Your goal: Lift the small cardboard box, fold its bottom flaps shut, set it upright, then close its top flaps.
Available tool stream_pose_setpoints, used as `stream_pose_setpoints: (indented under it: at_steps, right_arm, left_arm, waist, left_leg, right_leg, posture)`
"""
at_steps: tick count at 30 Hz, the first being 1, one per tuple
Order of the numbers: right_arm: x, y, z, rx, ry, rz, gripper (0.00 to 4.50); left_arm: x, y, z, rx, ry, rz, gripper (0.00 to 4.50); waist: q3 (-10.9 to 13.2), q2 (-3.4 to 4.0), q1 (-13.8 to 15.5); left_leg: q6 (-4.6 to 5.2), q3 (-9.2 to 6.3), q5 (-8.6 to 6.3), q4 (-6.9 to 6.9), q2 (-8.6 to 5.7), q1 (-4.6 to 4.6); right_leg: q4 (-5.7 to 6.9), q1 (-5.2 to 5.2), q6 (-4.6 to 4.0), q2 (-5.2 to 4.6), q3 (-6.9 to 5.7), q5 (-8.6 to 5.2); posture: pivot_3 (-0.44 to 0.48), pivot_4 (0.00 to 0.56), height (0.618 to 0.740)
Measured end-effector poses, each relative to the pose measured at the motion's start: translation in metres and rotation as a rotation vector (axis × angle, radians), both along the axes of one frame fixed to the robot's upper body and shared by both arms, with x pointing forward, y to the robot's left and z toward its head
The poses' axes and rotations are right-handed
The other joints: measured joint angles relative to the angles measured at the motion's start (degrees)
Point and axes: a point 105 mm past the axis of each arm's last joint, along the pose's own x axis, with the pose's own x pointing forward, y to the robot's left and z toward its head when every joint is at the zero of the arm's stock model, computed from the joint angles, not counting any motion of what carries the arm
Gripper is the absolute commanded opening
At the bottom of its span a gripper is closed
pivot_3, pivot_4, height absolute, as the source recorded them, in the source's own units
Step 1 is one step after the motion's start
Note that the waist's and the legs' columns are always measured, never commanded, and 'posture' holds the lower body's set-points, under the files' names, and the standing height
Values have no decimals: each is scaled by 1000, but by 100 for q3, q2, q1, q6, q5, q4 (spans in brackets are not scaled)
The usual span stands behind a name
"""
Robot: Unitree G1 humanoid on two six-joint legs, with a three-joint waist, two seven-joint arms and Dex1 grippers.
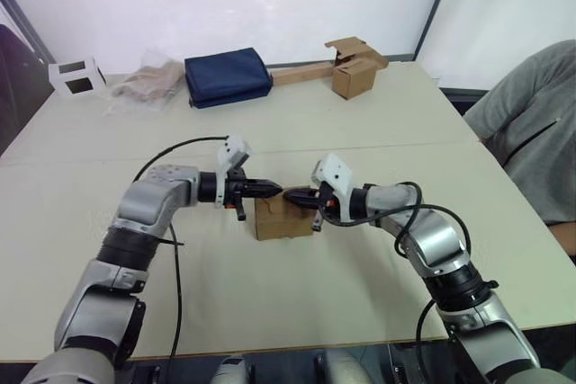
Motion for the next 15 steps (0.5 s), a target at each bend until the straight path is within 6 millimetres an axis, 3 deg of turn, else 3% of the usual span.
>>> stream_pose_setpoints:
  at_steps: [4,15]
  right_arm:
    - [-15,3,15,35,14,24,0]
    - [-20,0,-7,21,157,-49,0]
  left_arm:
    - [3,-4,-1,3,-21,-4,57]
    - [1,-5,0,1,-15,-15,57]
  waist:
    - [-1,-1,-2]
    - [-1,-1,-3]
  left_leg:
    - [0,0,0,1,0,0]
    - [1,0,0,0,0,0]
  right_leg:
    - [-1,2,0,-2,0,0]
    - [-1,2,0,-1,0,0]
  posture:
    - [0,150,740]
    - [0,150,740]
